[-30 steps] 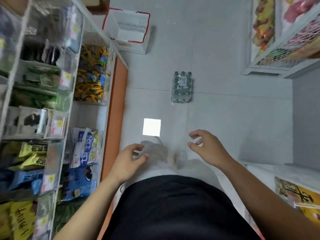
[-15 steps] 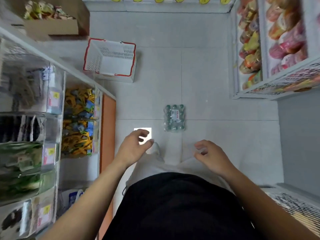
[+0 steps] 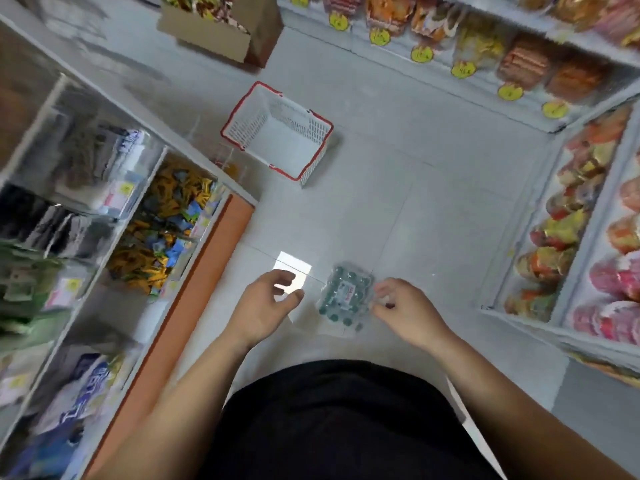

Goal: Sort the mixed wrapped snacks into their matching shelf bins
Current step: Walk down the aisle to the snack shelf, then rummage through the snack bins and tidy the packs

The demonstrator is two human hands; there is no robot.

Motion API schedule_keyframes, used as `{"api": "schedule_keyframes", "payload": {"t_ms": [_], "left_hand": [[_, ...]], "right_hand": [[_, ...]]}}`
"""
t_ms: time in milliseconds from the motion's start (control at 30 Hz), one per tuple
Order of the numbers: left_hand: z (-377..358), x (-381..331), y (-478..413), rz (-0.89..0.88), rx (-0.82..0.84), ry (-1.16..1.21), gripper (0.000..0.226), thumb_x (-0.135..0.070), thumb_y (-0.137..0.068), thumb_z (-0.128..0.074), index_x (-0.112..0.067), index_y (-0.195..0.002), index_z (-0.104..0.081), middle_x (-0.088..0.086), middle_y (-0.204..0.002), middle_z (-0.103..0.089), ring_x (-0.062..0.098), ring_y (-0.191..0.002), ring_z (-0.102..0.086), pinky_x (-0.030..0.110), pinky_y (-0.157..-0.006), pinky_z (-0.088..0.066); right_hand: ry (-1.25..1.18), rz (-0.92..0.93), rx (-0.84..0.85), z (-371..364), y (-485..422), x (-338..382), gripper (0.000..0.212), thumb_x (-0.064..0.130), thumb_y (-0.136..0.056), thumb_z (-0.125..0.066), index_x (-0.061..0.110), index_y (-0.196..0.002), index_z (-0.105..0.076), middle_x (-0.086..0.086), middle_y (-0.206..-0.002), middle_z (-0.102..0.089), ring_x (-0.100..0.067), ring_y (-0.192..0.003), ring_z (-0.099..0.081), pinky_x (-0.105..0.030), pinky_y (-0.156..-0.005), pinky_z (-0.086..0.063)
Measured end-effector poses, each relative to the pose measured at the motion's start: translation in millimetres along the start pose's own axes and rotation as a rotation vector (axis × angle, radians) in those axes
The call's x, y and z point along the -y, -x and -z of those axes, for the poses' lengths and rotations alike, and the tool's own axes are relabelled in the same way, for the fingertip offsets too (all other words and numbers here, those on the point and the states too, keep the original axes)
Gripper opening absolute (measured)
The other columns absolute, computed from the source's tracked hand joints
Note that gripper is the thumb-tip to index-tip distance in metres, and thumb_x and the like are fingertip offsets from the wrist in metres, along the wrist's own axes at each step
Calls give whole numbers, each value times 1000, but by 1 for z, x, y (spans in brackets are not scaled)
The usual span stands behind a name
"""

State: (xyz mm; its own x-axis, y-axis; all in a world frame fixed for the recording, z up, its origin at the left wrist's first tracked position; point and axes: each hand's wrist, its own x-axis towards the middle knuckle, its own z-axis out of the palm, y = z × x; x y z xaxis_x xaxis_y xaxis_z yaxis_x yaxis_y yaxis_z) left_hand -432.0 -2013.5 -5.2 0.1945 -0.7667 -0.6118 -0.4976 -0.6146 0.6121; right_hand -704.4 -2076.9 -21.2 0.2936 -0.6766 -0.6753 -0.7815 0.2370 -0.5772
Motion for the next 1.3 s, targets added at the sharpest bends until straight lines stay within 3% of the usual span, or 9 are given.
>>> {"api": "schedule_keyframes", "payload": {"t_ms": [200,333,467,667,900,1067,1167,1233,1300], "left_hand": [[37,39,23,148,-290,254,29,-39,-90,-68,-28,-116,-63,-15,-112,-64,5,-98,-63,28,-86,-52],[77,99,27,214,-433,393,26,-40,-90,-68,-32,-114,-62,-22,-110,-62,-1,-96,-61,17,-77,-47],[126,160,29,272,-484,351,27,-46,-89,-65,-35,-114,-59,-19,-106,-61,-4,-91,-59,13,-69,-41],[176,216,8,328,-456,198,41,-51,-89,-61,-24,-120,-60,-11,-111,-61,12,-95,-59,29,-76,-45],[173,280,-126,363,-448,132,38,-47,-89,-60,-19,-115,-61,2,-116,-62,24,-105,-59,38,-87,-50],[155,380,-266,412,-673,4,43,-37,-92,-62,-12,-126,-60,11,-126,-62,29,-116,-57,33,-93,-45],[142,437,-321,479,-844,-263,40,-43,-94,-56,-19,-126,-61,15,-117,-66,36,-107,-60,40,-81,-50],[136,466,-343,394,-1009,-388,35,-39,-92,-59,-20,-121,-64,14,-119,-63,37,-102,-61,41,-75,-50],[134,484,-355,265,-1129,-386,34,-36,-87,-66,-18,-117,-65,12,-121,-58,36,-106,-56,39,-80,-48]], "right_hand": [[220,268,148,3,-73,113,32,35,-88,-68,27,-119,-61,12,-112,-60,-6,-88,-60,-28,-85,-49],[367,423,200,-47,-110,198,30,37,-88,-69,27,-116,-62,10,-109,-60,-1,-80,-58,-29,-82,-49],[488,519,268,-110,-136,275,31,37,-88,-70,24,-116,-62,7,-109,-60,-3,-79,-57,-26,-77,-46],[603,588,389,-186,-183,341,30,35,-87,-71,23,-114,-63,6,-106,-61,-9,-81,-55,-27,-75,-44],[752,694,455,-286,-338,344,22,34,-84,-69,25,-104,-65,2,-107,-65,-18,-95,-61,-34,-80,-51],[848,945,359,-372,-504,318,36,34,-86,-69,18,-117,-66,-9,-111,-69,-31,-104,-63,-34,-81,-50],[784,1165,325,-416,-575,304,33,37,-89,-67,19,-117,-66,-9,-113,-68,-30,-107,-60,-32,-82,-46],[721,1303,345,-438,-605,295,33,38,-90,-65,20,-117,-66,-5,-116,-67,-27,-108,-59,-34,-86,-48],[656,1412,340,-451,-622,288,34,44,-86,-62,26,-114,-67,9,-107,-62,-12,-98,-57,-23,-74,-44]]}}
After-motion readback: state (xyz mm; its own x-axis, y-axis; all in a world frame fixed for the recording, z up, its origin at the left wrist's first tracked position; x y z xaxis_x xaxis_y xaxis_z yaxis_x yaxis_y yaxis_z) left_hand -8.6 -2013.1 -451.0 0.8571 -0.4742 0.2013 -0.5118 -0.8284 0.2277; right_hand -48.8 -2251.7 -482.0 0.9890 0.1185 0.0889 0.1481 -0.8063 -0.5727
